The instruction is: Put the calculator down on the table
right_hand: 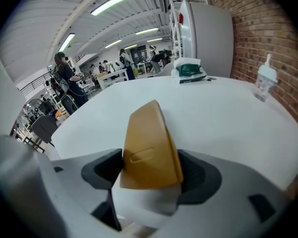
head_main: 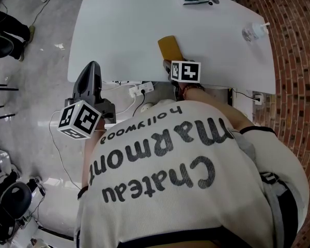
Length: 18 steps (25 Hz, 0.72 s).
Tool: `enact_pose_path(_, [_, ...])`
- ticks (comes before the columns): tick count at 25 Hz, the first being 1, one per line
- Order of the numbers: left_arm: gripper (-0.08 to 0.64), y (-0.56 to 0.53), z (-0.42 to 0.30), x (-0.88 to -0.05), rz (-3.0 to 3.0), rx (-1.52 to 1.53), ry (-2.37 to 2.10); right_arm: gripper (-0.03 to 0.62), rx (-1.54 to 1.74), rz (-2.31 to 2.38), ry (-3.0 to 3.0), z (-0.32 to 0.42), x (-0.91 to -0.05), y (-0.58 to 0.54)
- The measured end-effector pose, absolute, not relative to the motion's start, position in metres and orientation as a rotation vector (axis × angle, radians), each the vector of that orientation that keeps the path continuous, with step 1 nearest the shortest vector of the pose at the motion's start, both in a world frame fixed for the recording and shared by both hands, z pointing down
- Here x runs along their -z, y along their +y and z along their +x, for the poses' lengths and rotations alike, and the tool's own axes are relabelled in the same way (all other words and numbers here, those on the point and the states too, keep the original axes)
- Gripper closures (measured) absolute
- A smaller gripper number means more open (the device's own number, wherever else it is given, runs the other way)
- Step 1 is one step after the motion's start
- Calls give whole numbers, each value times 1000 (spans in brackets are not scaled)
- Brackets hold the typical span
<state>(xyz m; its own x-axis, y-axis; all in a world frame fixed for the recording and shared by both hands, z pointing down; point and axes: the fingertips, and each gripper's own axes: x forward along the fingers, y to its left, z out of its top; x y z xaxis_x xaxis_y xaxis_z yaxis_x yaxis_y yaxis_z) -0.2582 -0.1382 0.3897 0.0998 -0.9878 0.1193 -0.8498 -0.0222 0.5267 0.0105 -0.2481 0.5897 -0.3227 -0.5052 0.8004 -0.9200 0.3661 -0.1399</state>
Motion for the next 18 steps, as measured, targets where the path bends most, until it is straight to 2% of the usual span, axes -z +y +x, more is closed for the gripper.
enact_pose_path(18, [558,-138,-251,-387,1927,382,-1788,210,-771,1226,-1950,13,-590,-246])
